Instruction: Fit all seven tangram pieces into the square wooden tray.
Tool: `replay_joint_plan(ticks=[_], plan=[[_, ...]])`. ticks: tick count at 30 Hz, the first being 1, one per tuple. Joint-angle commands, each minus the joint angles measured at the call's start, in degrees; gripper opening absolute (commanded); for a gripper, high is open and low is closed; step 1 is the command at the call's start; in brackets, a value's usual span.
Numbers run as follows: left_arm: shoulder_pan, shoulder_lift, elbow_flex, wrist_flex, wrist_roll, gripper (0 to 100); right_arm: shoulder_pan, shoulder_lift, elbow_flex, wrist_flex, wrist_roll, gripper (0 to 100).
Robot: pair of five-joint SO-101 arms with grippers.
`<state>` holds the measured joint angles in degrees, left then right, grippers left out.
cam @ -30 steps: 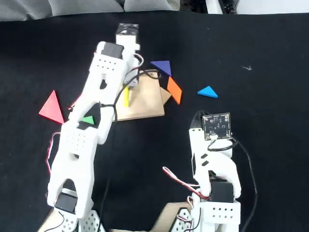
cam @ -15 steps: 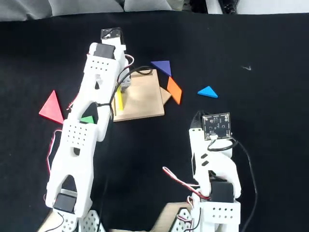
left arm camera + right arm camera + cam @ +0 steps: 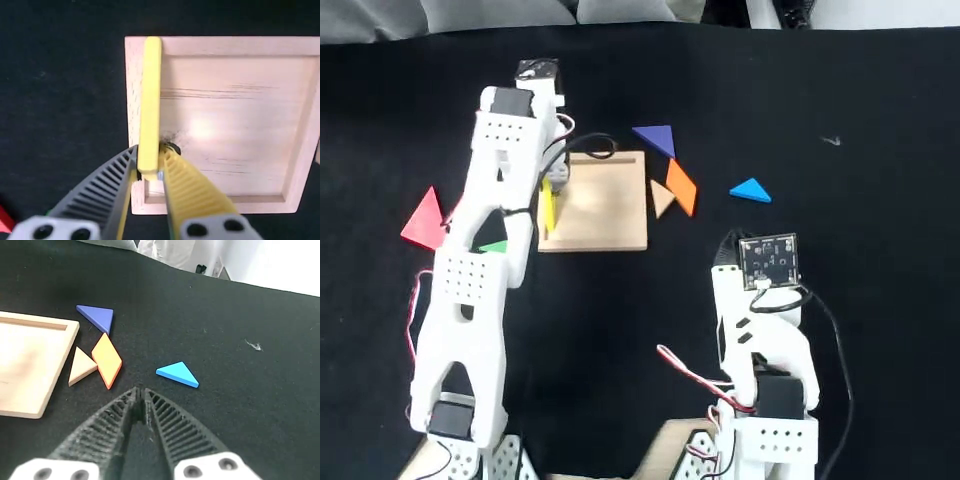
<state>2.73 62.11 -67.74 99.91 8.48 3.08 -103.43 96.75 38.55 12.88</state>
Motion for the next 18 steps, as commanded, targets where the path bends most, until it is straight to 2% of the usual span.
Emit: replay_joint_plan(ticks=[1,5,10,18], plan=[[-5.4,-4.4,6.8,1.1,-2.9,3,0.4,-4.6,-0.2,-1.4,-0.1,1.2],[-8.0,-11.3,12.6,1.1,-3.4,3,0.4,-4.6,-0.2,-1.4,-0.1,1.2],[-7.6,-16.9,20.7,0.8,-4.9,3,0.4,-4.6,-0.2,-1.4,-0.1,1.2],[-8.0,-18.0,20.5,0.8,-5.3,3,0.4,-4.6,-0.2,-1.3,-0.1,1.2]])
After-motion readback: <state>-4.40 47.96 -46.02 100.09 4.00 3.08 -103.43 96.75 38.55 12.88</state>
